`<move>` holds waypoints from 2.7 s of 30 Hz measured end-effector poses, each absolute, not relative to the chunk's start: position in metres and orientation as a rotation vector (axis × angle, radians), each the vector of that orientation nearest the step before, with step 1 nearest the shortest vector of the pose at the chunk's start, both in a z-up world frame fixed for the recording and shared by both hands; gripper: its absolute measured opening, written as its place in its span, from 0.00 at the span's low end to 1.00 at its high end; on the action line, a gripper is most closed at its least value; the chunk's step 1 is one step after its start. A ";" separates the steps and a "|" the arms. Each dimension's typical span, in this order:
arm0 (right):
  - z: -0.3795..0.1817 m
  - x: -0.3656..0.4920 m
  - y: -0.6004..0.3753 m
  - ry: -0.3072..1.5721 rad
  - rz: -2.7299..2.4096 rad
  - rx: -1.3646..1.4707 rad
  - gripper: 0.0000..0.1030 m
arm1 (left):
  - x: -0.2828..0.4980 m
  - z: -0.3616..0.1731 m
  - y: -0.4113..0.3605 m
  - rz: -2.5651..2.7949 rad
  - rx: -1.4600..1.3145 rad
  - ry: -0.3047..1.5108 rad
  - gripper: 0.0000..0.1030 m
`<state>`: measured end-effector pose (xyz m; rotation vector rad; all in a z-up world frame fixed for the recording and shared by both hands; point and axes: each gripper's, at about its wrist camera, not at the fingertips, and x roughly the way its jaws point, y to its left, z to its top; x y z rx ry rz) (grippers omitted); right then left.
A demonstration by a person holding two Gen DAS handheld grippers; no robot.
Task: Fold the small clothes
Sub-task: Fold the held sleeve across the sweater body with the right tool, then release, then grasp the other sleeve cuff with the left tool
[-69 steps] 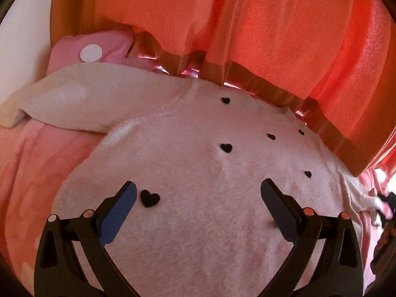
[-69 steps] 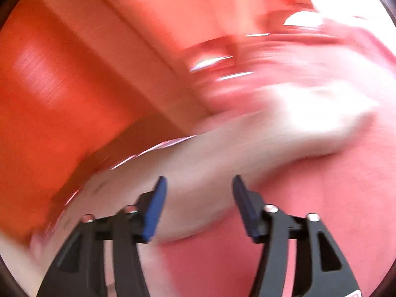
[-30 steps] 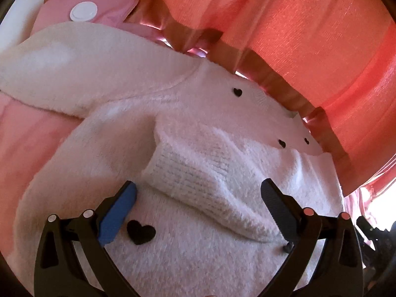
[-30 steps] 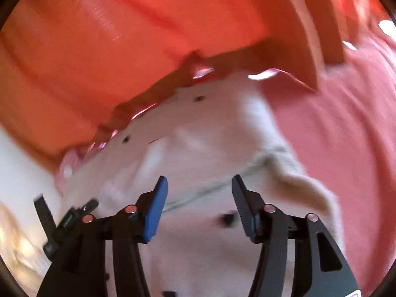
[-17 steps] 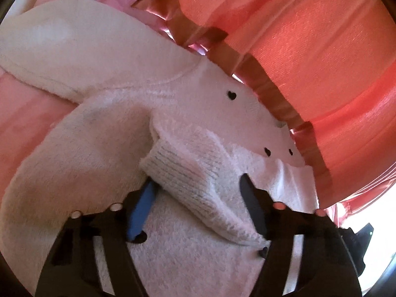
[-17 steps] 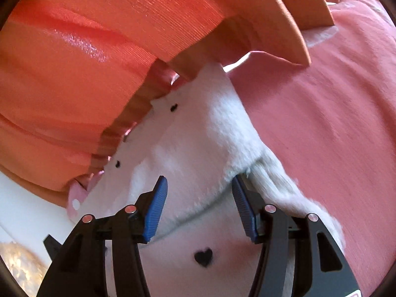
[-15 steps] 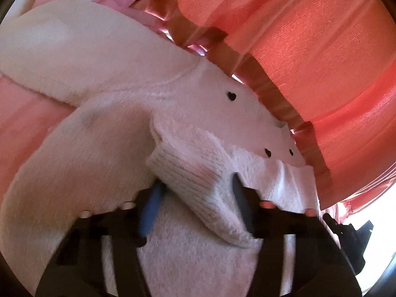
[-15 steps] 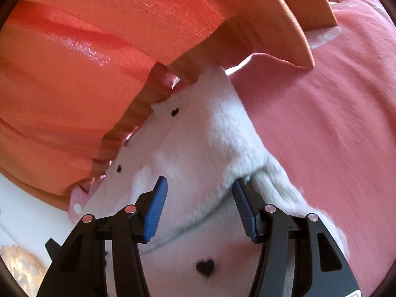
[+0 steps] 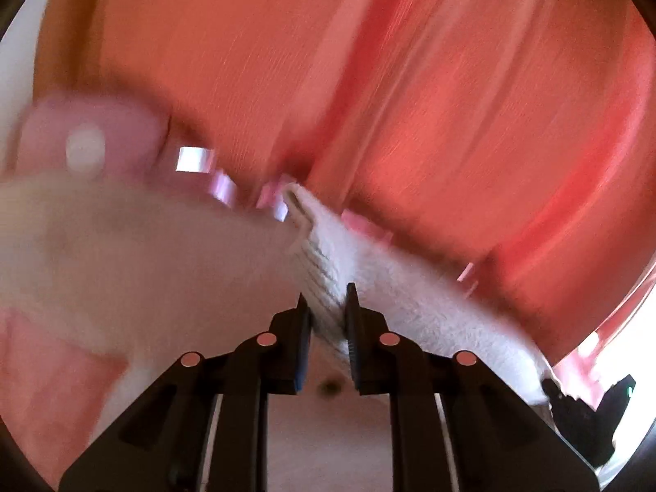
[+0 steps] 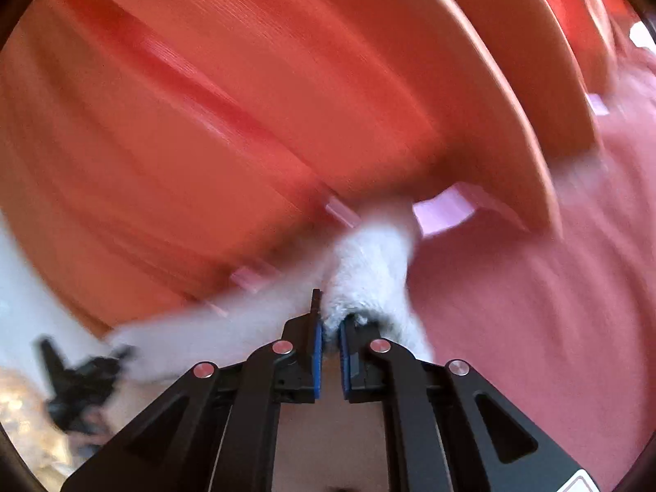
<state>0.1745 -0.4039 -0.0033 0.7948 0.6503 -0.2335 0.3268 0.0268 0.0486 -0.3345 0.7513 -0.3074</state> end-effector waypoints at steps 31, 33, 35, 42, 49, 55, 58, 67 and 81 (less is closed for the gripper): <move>-0.005 0.216 -0.391 0.797 -0.400 0.524 0.00 | 0.322 -0.016 0.041 -0.286 -0.437 0.847 0.20; 0.006 0.211 -0.394 0.798 -0.406 0.576 0.00 | 0.321 -0.015 0.043 -0.286 -0.452 0.848 0.20; 0.020 0.206 -0.382 0.760 -0.391 0.567 0.08 | 0.316 -0.009 0.047 -0.261 -0.448 0.844 0.22; 0.037 0.188 -0.335 0.763 -0.290 0.515 0.09 | 0.277 0.046 0.148 0.046 -0.529 0.682 0.69; 0.044 0.187 -0.315 0.766 -0.262 0.506 0.15 | 0.272 0.010 0.315 0.401 -0.761 0.761 0.79; 0.042 0.188 -0.307 0.777 -0.271 0.500 0.20 | 0.285 -0.005 0.368 0.461 -0.967 0.718 0.77; 0.041 0.188 -0.306 0.777 -0.276 0.498 0.22 | 0.312 0.007 0.355 0.409 -0.842 0.768 0.28; 0.045 0.188 -0.306 0.749 -0.266 0.506 0.22 | 0.326 0.152 0.153 -0.020 -0.406 0.569 0.00; 0.050 0.181 -0.321 0.730 -0.265 0.527 0.33 | 0.295 0.030 0.075 -0.110 -0.513 0.887 0.29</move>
